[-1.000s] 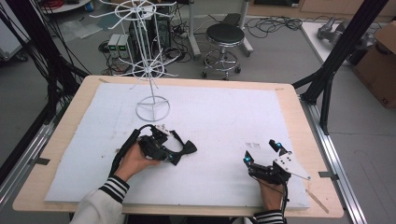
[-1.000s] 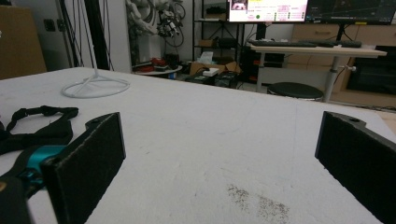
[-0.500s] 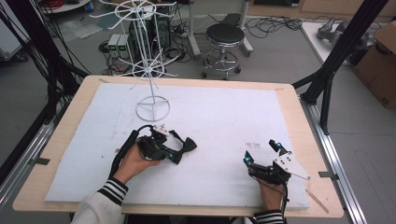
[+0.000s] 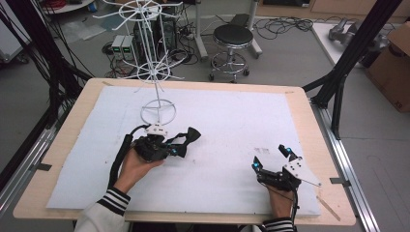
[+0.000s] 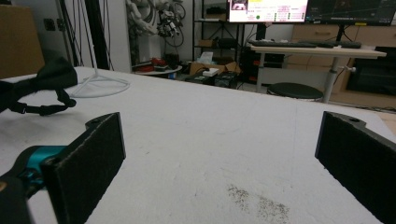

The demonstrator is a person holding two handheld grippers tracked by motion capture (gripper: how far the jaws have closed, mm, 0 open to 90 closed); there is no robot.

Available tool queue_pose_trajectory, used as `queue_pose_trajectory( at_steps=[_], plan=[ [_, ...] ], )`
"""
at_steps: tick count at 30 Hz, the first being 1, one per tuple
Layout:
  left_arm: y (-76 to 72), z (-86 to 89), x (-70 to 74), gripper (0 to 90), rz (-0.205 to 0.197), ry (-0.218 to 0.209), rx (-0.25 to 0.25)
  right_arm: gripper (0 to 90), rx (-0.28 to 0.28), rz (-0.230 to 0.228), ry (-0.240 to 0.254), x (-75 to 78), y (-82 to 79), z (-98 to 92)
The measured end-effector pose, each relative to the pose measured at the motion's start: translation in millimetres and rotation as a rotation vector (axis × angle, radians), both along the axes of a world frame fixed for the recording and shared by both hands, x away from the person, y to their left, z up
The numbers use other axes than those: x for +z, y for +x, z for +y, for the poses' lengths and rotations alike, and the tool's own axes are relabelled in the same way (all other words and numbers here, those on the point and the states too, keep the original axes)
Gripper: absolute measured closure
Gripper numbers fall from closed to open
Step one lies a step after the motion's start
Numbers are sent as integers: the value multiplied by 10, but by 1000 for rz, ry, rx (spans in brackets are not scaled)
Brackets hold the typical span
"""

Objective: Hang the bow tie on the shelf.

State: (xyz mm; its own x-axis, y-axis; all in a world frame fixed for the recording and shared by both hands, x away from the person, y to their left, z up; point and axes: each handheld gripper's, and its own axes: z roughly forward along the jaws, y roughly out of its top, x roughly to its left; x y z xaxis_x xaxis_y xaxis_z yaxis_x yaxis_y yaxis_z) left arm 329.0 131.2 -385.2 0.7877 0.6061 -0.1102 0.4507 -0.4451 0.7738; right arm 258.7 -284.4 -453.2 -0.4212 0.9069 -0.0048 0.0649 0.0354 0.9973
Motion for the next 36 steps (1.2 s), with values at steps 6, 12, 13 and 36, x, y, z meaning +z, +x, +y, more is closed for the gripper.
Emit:
queue_pose_trajectory(
  at_steps=[6,12,13,36],
  plan=[
    [-60,44,53,875,-73,-54,28,5,-1,0,-1,1,0,1],
    [-122,170,35,876,-116,-116,82,5,-1,-1,-1,0,-2,2],
    [-135,177,47,876,-121,-133,90,5,-3,-1,-2,1,-2,2],
    [-274,753,404,878,-292,-360,227,5,-3,-2,-3,1,-3,4]
  ],
)
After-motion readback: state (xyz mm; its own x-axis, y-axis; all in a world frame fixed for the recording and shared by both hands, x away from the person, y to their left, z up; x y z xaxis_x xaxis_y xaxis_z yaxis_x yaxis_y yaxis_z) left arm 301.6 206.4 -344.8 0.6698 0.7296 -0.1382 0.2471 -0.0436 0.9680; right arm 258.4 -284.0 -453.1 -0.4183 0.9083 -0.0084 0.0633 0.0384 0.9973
